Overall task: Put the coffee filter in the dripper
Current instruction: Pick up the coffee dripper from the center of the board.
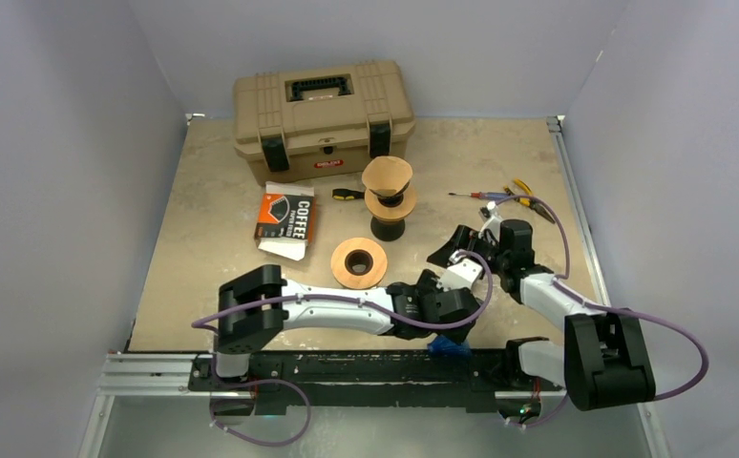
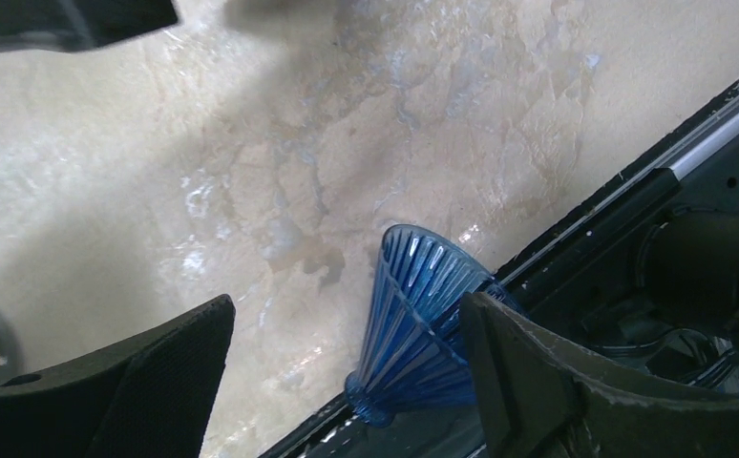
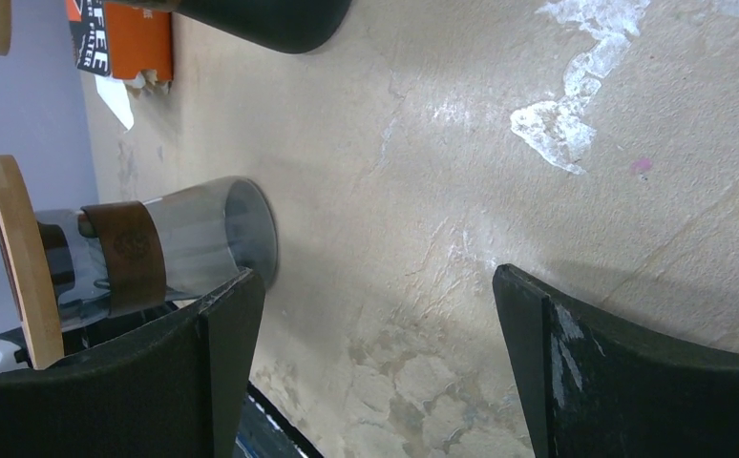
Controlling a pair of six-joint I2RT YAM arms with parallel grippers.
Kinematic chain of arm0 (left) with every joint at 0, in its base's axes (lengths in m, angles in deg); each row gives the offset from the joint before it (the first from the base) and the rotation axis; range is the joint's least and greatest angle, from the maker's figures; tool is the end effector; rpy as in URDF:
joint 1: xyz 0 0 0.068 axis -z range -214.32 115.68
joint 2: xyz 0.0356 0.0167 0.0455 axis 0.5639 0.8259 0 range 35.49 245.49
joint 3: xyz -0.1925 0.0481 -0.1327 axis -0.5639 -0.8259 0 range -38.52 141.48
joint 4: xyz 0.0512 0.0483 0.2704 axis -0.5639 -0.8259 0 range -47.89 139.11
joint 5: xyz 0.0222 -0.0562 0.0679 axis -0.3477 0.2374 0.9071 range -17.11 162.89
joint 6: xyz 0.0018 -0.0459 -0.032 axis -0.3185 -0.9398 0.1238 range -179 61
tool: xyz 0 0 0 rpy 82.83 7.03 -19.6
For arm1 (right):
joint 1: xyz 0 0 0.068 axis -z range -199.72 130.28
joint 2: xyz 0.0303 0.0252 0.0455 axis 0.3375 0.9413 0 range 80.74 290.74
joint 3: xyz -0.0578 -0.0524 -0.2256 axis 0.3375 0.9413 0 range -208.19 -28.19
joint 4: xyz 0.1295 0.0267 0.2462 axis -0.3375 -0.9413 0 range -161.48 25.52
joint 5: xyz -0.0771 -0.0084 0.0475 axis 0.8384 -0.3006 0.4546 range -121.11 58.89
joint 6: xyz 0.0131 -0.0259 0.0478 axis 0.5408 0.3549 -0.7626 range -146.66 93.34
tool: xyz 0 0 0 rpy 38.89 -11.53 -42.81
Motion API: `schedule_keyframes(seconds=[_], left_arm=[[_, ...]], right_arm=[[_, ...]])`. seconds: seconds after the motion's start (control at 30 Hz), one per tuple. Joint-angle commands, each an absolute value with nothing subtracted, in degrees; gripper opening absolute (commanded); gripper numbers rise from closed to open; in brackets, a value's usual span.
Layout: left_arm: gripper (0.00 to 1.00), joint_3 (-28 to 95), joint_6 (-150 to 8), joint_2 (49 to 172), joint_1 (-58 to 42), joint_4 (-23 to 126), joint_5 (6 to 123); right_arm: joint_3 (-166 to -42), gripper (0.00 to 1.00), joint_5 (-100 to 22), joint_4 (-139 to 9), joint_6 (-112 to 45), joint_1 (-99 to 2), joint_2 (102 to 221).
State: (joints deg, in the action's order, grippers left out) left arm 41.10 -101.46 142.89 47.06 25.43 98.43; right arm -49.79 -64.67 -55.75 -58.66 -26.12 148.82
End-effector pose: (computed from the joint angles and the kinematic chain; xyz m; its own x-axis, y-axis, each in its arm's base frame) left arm 0.0789 -0.4105 0.1765 -0.6616 0.3000 -0.6872 0.5492 0.8178 -0.1718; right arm 0.2401 0.0484 0.1104 -0.7952 0.3552 -0.4913 -0.1249 0.6970 0.7061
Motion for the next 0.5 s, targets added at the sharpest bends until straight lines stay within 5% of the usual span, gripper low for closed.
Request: schedule_keyframes(seconds=[0.0, 0.47], left_arm=[[0.86, 44.14, -103.48, 145.14, 48.02, 28.87, 96.58], [0.64, 44.23, -102.95, 145.18, 48.2, 23.72, 94.36]], right_arm=[[-49.46, 0.93, -66.48, -52.62, -57.9, -25.78, 149.45], [-50.15, 0.93, -67.22, -52.18, -57.37, -25.7, 150.77]])
